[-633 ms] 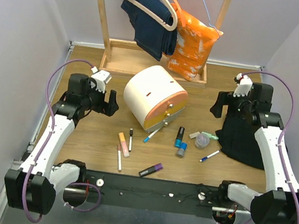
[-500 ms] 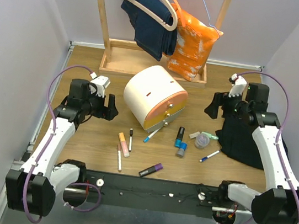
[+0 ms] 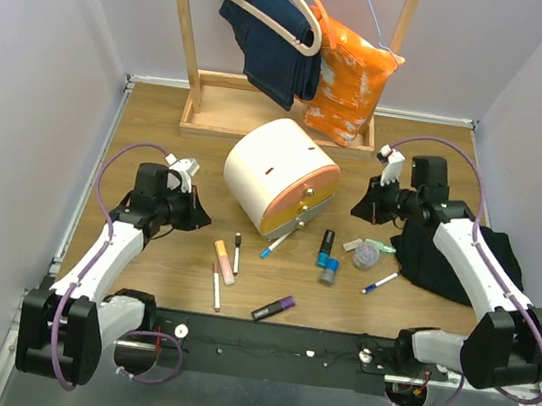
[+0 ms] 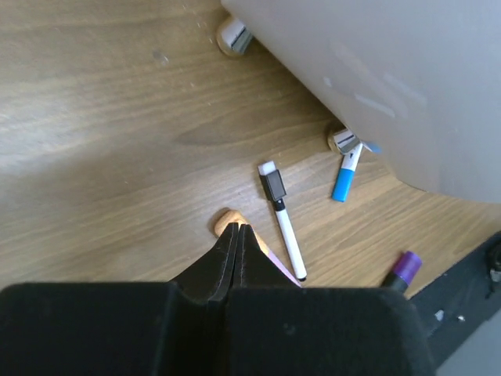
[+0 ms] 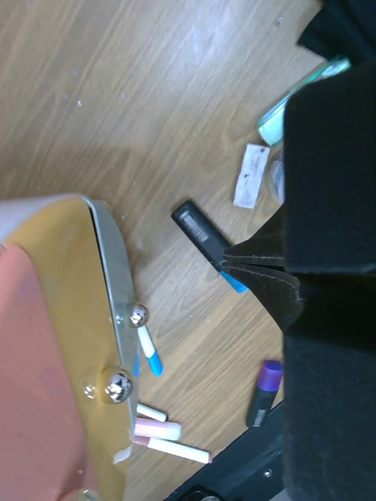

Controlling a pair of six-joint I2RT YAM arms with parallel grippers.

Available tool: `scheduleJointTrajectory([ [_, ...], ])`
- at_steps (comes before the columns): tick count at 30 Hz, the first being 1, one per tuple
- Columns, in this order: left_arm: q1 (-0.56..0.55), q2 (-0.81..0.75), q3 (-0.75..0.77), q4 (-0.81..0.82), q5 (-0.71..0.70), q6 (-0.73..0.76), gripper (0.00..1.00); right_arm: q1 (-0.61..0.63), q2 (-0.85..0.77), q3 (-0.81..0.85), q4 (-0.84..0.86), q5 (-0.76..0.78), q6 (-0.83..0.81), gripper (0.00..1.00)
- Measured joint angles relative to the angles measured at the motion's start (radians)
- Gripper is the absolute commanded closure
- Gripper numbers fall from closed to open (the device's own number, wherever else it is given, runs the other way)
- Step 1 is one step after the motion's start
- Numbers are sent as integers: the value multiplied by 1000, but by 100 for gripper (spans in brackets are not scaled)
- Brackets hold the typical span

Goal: Sort the stationery into containers
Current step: Move the storage box to the center of the board.

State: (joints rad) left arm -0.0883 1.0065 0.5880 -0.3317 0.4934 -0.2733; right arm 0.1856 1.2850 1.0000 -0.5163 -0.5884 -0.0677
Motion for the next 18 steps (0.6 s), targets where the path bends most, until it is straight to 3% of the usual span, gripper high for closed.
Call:
scheduleJointTrajectory([
  [9,-41,151,-113,235,99,-164,100,119,-18,-170,129,5,-2,99],
  [18,-153,427,-114,587,151,-418,100,120,-22,-199,238,76,-34,99],
])
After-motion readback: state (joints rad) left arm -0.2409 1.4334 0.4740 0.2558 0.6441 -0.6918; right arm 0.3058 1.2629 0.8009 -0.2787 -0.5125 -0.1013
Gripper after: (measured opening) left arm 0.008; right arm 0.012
